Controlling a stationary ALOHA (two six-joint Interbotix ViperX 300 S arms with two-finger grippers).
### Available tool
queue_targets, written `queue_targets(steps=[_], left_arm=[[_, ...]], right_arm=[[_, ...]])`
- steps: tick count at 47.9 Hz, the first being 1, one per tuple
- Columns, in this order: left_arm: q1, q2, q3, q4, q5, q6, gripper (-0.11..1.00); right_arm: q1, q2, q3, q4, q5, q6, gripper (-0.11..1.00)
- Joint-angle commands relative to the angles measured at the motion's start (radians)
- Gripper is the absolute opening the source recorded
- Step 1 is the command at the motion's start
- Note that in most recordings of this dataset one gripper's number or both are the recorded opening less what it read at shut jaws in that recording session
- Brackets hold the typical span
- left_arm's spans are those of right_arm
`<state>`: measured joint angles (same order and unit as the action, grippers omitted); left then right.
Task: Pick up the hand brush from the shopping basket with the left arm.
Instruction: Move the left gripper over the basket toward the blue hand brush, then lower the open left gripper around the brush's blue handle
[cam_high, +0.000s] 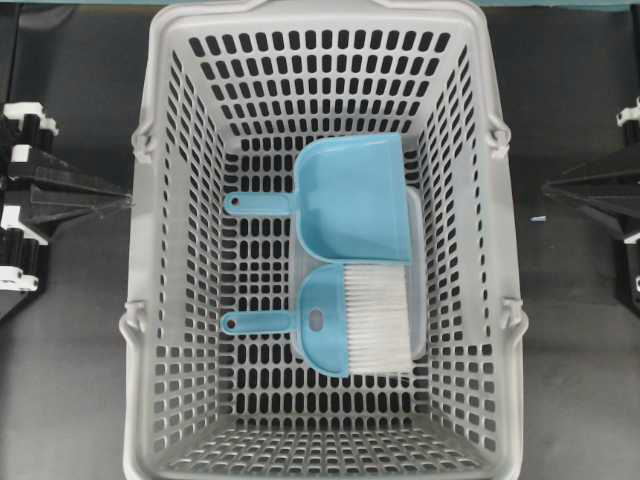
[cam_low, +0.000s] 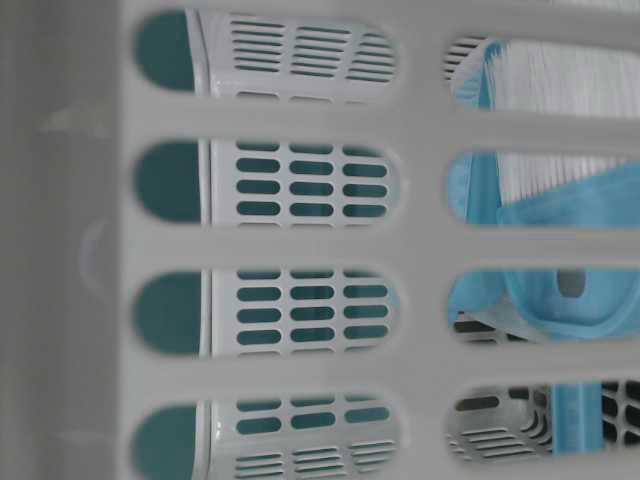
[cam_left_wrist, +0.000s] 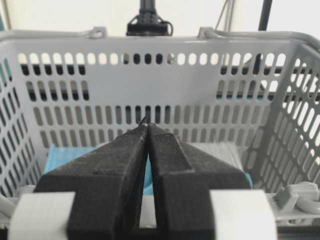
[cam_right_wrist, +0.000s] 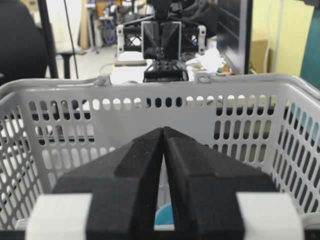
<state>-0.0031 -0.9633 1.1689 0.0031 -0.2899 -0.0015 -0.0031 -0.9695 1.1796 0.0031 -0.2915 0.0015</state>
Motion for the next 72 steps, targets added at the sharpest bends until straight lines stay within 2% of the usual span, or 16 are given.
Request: queue_targets(steps=[1, 7, 15, 30, 38, 40, 44, 50, 54, 56, 59, 65, 68, 72], left_arm=[[-0.002, 0.011, -0.032, 0.043, 0.026, -0.011, 0.06], [-0.009, 0.026, -0.103, 0.043, 0.135, -0.025, 0.0], [-0.038, 0.094, -0.255, 0.043, 0.379, -0.035, 0.0], [-0.115, 0.376, -0.58, 0.043, 0.842, -0.028, 0.0], [-0.127, 0.523, -0.729, 0.043, 1.014, -0.038, 0.0], [-0.13, 0.558, -0.764, 0.043, 1.048, -0.04, 0.0], [-0.135, 0.638, -0.834, 0.043, 1.123, -0.054, 0.01], [-0.133, 0.721, -0.914, 0.043, 1.235, -0.078, 0.02], [-0.135, 0.764, -0.948, 0.043, 1.285, -0.094, 0.16], [-0.138, 0.784, -0.96, 0.043, 1.296, -0.103, 0.28], [-0.146, 0.815, -0.976, 0.043, 1.302, -0.12, 0.47], [-0.15, 0.868, -0.976, 0.043, 1.304, -0.147, 0.81], [-0.16, 0.897, -0.976, 0.043, 1.304, -0.156, 0.9], [-0.176, 0.942, -0.976, 0.043, 1.295, -0.166, 0.91]], right_arm=[[-0.002, 0.008, -0.018, 0.002, -0.006, 0.006, 0.0], [-0.002, -0.008, -0.018, 0.008, 0.014, 0.008, 0.0], [-0.002, -0.04, -0.025, 0.008, 0.066, 0.008, 0.0], [-0.012, -0.091, -0.035, 0.008, 0.183, 0.008, 0.0], [-0.026, -0.107, -0.034, 0.008, 0.198, 0.009, 0.01], [-0.026, -0.11, -0.032, 0.008, 0.199, 0.009, 0.04], [-0.026, -0.112, -0.034, 0.008, 0.201, 0.009, 0.16], [-0.026, -0.112, -0.032, 0.008, 0.202, 0.009, 0.46], [-0.025, -0.112, -0.032, 0.008, 0.202, 0.009, 0.66], [-0.025, -0.112, -0.031, 0.008, 0.201, 0.009, 0.71], [-0.026, -0.112, -0.031, 0.008, 0.202, 0.008, 0.74], [-0.025, -0.112, -0.029, 0.008, 0.202, 0.008, 0.73], [-0.025, -0.112, -0.028, 0.008, 0.201, 0.008, 0.73], [-0.026, -0.112, -0.025, 0.008, 0.202, 0.008, 0.73]])
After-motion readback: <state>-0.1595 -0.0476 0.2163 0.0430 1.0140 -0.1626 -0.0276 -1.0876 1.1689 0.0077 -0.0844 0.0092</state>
